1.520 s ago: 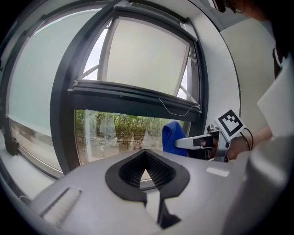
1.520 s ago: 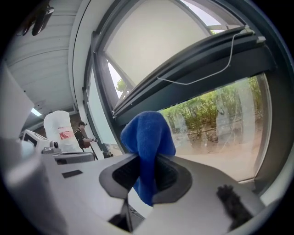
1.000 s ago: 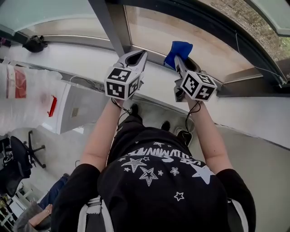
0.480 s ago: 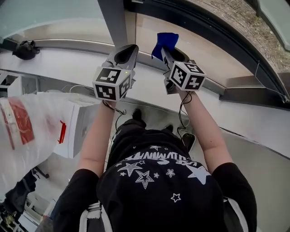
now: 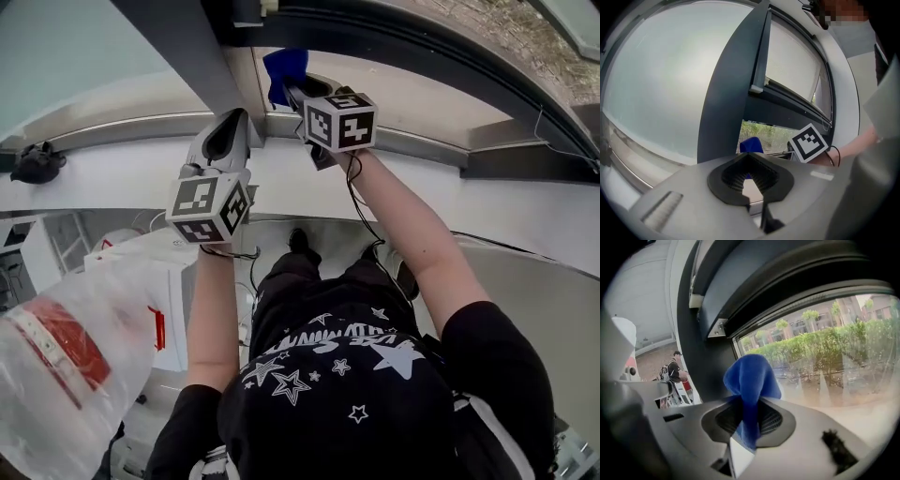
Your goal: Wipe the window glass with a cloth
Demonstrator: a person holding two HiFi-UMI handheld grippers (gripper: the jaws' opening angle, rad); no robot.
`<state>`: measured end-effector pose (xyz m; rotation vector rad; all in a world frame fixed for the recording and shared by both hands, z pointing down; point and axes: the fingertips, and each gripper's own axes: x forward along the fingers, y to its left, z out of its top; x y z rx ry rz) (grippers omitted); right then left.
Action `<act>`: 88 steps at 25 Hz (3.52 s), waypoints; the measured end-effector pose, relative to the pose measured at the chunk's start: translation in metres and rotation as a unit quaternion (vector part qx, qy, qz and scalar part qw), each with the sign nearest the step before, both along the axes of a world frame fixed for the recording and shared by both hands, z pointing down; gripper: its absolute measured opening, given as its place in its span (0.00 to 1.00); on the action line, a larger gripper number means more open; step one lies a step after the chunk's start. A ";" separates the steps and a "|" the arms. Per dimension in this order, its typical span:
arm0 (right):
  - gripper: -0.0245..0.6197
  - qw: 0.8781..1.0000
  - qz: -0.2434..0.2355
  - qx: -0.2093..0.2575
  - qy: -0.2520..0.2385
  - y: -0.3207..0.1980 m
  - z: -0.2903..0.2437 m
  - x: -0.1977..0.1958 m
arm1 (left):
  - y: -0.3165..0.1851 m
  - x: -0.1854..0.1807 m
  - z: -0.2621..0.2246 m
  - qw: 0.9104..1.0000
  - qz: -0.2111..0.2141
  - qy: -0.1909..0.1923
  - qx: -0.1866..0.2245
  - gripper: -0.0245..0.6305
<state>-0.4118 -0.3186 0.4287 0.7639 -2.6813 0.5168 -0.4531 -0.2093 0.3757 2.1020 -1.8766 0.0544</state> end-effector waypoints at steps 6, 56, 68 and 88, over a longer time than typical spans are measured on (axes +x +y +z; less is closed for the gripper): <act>0.15 1.000 -0.006 -0.018 -0.017 -0.009 0.002 -0.019 | 0.003 -0.004 0.003 1.000 -0.009 0.005 -0.006 0.05; 0.15 0.943 0.325 -0.053 -0.047 -0.159 0.029 0.613 | -0.155 0.507 0.025 0.959 0.267 -0.082 -0.042 0.05; 0.15 0.918 0.390 -0.052 -0.056 -0.164 0.035 0.692 | -0.150 0.559 0.039 0.953 0.290 -0.072 -0.046 0.05; 0.15 0.984 0.162 -0.057 -0.049 -0.047 0.044 0.352 | -0.072 0.273 0.055 0.992 0.101 -0.041 -0.066 0.05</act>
